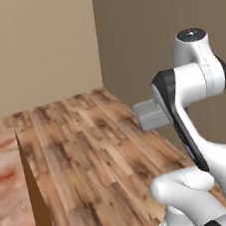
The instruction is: Retrieve the tupperware and aluminum foil from the cabinet and place them on the dining counter near the plate with lemon and onion to prepare for storing leftovers.
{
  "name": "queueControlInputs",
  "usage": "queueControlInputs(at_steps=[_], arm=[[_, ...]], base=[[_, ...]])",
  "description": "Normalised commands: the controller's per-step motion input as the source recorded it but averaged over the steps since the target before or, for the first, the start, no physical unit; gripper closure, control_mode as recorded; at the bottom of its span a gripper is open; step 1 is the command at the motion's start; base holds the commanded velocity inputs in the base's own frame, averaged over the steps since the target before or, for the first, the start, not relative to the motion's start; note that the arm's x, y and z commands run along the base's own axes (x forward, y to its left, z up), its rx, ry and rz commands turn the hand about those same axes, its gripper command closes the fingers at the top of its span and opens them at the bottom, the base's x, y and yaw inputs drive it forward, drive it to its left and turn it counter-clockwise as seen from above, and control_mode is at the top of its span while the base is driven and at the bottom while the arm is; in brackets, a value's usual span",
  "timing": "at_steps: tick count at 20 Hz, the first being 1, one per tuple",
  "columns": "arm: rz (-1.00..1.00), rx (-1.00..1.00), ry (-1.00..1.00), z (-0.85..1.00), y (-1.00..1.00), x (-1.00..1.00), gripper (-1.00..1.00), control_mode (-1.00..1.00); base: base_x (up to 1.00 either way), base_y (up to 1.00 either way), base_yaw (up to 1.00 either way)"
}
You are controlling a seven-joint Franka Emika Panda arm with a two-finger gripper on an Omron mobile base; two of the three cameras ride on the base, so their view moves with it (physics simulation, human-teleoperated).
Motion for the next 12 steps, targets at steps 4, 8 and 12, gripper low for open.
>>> queueControlInputs(at_steps=[4, 8, 12], arm=[[0.0, 0.0, 0.0, 0.0, 0.0, 0.0, 1.0, 1.0], [0.0, 0.0, 0.0, 0.0, 0.0, 0.0, 1.0, 1.0], [0.0, 0.0, 0.0, 0.0, 0.0, 0.0, 1.0, 1.0]], base=[[1.0, -0.16, 0.61], [1.0, -0.17, 0.61], [1.0, -0.23, 0.58]])
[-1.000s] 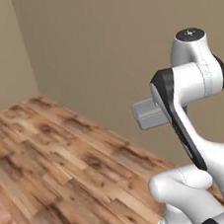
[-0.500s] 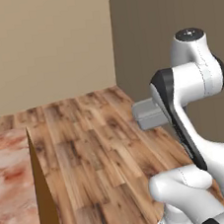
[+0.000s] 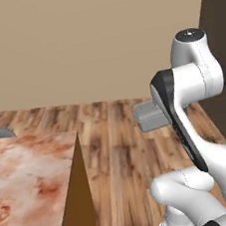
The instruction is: Retrieve the tupperware and aluminum foil from the cabinet and place them on the dining counter near the plate with lemon and onion to prepare for storing leftovers.
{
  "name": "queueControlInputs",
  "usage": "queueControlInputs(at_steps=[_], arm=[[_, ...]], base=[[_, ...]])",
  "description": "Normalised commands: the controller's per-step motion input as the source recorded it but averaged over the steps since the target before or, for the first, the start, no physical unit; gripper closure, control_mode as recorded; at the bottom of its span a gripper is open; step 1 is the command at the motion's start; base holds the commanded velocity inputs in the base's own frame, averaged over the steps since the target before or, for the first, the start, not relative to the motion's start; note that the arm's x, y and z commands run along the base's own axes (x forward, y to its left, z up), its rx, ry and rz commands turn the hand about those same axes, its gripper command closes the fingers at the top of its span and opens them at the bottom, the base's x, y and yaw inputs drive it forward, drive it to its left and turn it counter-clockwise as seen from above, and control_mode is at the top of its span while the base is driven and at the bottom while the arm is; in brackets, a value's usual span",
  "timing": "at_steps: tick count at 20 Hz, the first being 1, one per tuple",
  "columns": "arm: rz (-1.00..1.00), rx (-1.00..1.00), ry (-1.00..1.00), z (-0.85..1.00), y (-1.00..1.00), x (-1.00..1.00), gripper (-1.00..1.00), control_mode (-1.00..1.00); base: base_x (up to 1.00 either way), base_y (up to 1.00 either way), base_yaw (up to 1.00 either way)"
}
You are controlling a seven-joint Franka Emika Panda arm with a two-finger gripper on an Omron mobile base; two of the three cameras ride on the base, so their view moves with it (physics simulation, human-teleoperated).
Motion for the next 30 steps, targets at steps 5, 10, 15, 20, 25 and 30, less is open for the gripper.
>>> queueControlInputs(at_steps=[5, 10, 15, 20, 25, 30], arm=[[0.0, 0.0, 0.0, 0.0, 0.0, 0.0, 1.0, 1.0], [0.0, 0.0, 0.0, 0.0, 0.0, 0.0, 1.0, 1.0], [0.0, 0.0, 0.0, 0.0, 0.0, 0.0, 1.0, 1.0], [0.0, 0.0, 0.0, 0.0, 0.0, 0.0, 1.0, 1.0], [0.0, 0.0, 0.0, 0.0, 0.0, 0.0, 1.0, 1.0], [0.0, 0.0, 0.0, 0.0, 0.0, 0.0, 1.0, 1.0]], base=[[1.0, -0.49, 0.49], [1.0, -0.76, 0.41], [1.0, -0.76, 0.41], [1.0, -0.59, 0.47], [1.0, -0.4, 0.55], [1.0, -0.29, 0.59]])
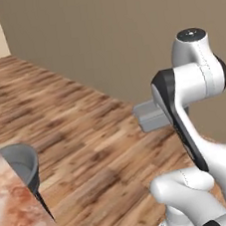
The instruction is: Retrieve the tupperware and aluminum foil from the cabinet and place them on the dining counter near the plate with lemon and onion to prepare for storing leftovers.
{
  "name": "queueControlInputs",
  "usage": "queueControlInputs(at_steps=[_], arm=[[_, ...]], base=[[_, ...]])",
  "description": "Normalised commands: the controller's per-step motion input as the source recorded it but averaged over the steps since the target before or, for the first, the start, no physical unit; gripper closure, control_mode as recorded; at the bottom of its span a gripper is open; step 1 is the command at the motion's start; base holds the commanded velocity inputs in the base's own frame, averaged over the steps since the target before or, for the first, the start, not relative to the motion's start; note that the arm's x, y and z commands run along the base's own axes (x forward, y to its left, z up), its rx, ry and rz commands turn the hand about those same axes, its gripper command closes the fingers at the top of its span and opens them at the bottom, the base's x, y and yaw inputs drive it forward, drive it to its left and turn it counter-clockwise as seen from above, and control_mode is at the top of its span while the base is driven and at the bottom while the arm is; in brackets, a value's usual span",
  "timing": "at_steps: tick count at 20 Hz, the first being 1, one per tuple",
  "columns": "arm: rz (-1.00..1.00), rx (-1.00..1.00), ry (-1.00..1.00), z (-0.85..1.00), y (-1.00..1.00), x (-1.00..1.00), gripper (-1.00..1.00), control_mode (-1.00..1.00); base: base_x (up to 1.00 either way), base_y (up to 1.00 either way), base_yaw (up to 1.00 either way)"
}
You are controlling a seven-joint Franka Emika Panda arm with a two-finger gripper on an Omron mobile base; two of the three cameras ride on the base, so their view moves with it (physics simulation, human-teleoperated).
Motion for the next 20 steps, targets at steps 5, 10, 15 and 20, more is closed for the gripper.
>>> queueControlInputs(at_steps=[5, 10, 15, 20], arm=[[0.0, 0.0, 0.0, 0.0, 0.0, 0.0, 1.0, 1.0], [0.0, 0.0, 0.0, 0.0, 0.0, 0.0, 1.0, 1.0], [0.0, 0.0, 0.0, 0.0, 0.0, 0.0, 1.0, 1.0], [0.0, 0.0, 0.0, 0.0, 0.0, 0.0, 1.0, 1.0]], base=[[1.0, -0.19, 0.63], [1.0, -0.2, 0.63], [1.0, -0.23, 0.62], [1.0, -0.26, 0.62]])
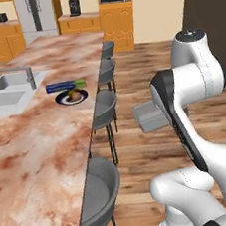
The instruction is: Retrieve the tupperware and aluminum foil from the cabinet and place them on the dining counter near the plate with lemon and onion to prepare for storing leftovers.
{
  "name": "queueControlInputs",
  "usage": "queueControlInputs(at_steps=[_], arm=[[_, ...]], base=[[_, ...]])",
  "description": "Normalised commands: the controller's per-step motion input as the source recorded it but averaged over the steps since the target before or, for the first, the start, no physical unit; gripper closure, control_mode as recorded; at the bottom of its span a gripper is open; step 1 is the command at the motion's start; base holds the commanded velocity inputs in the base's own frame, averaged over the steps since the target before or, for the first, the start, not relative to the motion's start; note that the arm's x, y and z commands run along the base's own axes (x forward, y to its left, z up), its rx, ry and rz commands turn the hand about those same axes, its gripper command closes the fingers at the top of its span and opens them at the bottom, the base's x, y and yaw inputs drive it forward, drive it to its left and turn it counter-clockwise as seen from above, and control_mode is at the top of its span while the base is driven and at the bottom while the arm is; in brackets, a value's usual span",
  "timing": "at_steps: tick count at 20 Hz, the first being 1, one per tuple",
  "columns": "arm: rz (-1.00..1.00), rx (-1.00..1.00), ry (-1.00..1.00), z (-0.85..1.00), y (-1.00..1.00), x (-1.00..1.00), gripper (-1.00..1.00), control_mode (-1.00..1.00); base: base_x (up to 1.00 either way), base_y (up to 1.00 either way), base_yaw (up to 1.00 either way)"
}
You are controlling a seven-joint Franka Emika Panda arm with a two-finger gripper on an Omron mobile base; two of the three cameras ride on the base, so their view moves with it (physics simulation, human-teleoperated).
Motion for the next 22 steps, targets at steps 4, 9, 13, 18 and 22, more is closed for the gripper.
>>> queueControlInputs(at_steps=[4, 9, 13, 18, 22], arm=[[0.0, 0.0, 0.0, 0.0, 0.0, 0.0, 1.0, 1.0], [0.0, 0.0, 0.0, 0.0, 0.0, 0.0, 1.0, 1.0], [0.0, 0.0, 0.0, 0.0, 0.0, 0.0, 1.0, 1.0], [0.0, 0.0, 0.0, 0.0, 0.0, 0.0, 1.0, 1.0], [0.0, 0.0, 0.0, 0.0, 0.0, 0.0, 1.0, 1.0]], base=[[1.0, -0.41, 0.6], [1.0, -0.49, 0.59], [0.98, -0.58, 0.57], [0.9, -0.71, 0.52], [0.7, -0.99, 0.41]])
